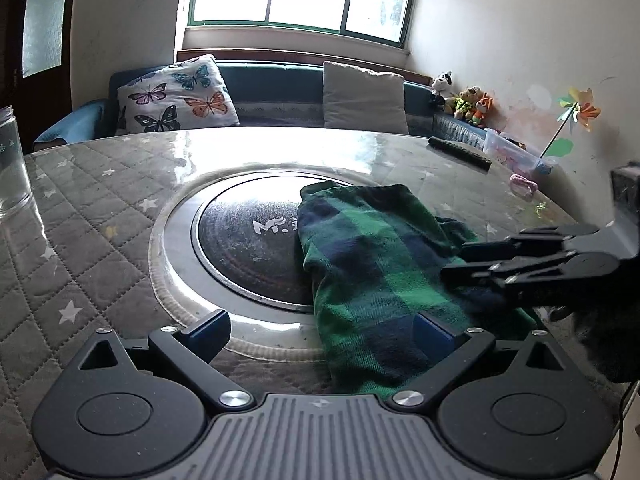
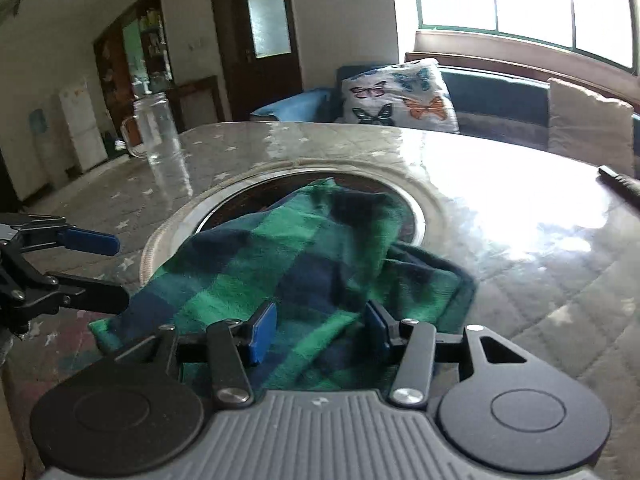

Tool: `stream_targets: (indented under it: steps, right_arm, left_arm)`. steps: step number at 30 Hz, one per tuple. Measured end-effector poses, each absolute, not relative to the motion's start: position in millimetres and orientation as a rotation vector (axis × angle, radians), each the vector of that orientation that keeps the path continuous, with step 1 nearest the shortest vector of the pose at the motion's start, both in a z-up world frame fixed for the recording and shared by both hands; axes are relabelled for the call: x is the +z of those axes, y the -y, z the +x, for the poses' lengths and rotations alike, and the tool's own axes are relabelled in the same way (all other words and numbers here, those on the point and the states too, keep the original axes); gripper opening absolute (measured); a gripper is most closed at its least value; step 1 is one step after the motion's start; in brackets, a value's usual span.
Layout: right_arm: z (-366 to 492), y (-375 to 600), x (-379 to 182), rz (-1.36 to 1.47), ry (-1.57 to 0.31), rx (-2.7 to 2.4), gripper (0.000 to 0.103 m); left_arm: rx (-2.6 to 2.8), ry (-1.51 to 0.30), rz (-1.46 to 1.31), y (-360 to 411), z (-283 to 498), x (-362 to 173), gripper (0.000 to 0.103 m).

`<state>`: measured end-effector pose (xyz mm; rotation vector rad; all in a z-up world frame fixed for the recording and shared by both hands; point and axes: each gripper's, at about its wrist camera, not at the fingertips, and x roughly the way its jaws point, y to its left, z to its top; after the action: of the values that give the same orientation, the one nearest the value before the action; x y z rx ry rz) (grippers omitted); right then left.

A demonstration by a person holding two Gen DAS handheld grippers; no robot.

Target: Fold clothes

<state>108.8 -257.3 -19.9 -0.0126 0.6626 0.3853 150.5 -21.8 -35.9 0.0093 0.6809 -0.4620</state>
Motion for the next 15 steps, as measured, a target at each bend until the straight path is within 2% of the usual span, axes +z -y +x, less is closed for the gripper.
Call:
stream_targets:
  steps: [9, 12, 15]
  right_arm:
    - [126, 273, -29, 0.083, -0.683, 0.338, 0.051]
    - [119, 278, -24, 0.109, -0.665, 0.317, 0.055]
    - [113, 287, -20, 0.139, -0.649, 0.278, 0.064]
  left_arm:
    - [-0.445, -0.682, -0.032, 33, 171, -33, 0.098]
    - [-0.442, -0.711, -0.064, 35, 181, -34, 0.096]
    - [-0.444, -0.732, -0.093, 39, 188, -36, 0.096]
